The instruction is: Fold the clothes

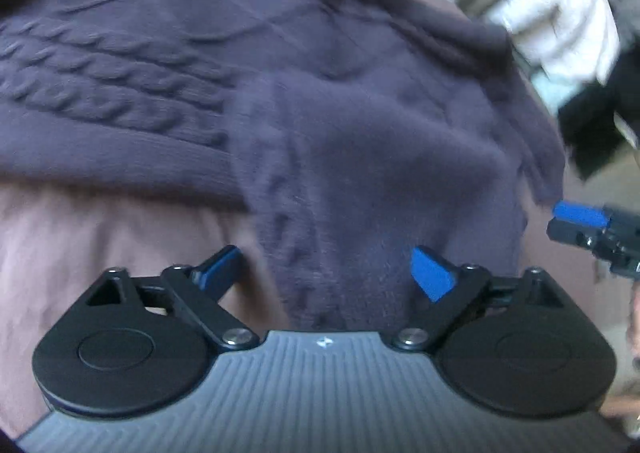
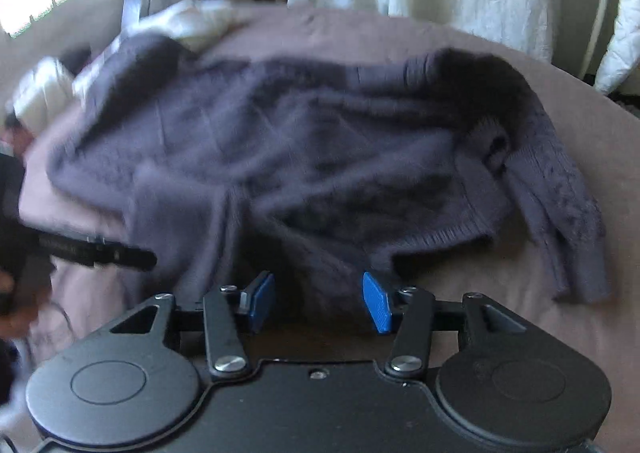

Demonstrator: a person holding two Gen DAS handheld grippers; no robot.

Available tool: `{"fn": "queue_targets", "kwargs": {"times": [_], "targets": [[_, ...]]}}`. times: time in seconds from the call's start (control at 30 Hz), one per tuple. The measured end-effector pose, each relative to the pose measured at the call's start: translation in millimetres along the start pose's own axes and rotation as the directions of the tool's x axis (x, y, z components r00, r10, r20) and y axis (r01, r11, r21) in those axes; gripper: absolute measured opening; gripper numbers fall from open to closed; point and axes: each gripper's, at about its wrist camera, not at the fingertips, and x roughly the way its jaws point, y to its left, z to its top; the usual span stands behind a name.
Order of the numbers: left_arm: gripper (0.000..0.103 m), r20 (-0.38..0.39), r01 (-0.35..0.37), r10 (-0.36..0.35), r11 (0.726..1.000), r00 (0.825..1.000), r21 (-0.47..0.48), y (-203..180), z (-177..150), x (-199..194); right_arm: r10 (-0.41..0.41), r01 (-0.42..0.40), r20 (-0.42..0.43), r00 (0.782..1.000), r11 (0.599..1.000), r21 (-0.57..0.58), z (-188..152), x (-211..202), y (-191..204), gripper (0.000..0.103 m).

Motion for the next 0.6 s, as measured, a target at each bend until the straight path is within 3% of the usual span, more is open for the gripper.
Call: {"fn": "queue_targets", "kwargs": {"times": [0.07, 0.1, 0.13, 0.2, 0.23, 0.33, 0.47, 0.57, 0.6], "targets": [[0.084, 0.063, -0.078, 0.072, 0.993, 0.995, 0.093, -19, -10, 3, -0.027, 0.027, 0.003, 1.000, 0.999, -0.034, -11, -6, -1, 0.055], [0.043, 0.078, -0.084, 0.073, 0.985, 0.994, 0.149, -27, -14, 3, -0.030, 0.031, 0.014, 0.999, 0.999, -0.032, -17, -9, 0, 0.055], [0.018, 0.075, -0.077, 0.063, 0.977, 0.995, 0.198, -35, -16, 1, -0.033, 0.034, 0.025, 0.999, 0.999, -0.030, -22, -12, 0, 0.056], [0.015, 0.129, -0.128, 0.097, 0.956, 0.987, 0.263, -49, -19, -18, -0.041, 0.043, 0.058, 0.997, 0.999, -0.026, -35, -20, 3, 0.056], [0.015, 0.191, -0.187, 0.129, 0.925, 0.973, 0.332, -59, -21, -31, -0.046, 0.049, 0.079, 0.996, 0.998, -0.031, -39, -23, 3, 0.056], [0.015, 0.379, -0.371, 0.186, 0.779, 0.906, 0.505, -89, -28, -72, -0.056, 0.061, 0.100, 0.993, 0.997, -0.046, -51, -26, 2, 0.057], [0.015, 0.525, -0.508, 0.163, 0.594, 0.835, 0.624, -100, -40, -117, -0.066, 0.067, 0.038, 0.997, 0.997, -0.049, -56, -23, -6, 0.059], [0.015, 0.587, -0.570, 0.129, 0.472, 0.799, 0.672, -95, -58, -143, -0.070, 0.072, 0.052, 0.996, 0.997, -0.036, -55, -23, -9, 0.059], [0.015, 0.596, -0.577, 0.115, 0.448, 0.794, 0.683, -93, -66, -150, -0.063, 0.066, 0.062, 0.996, 0.997, -0.038, -53, -22, -7, 0.059]]}}
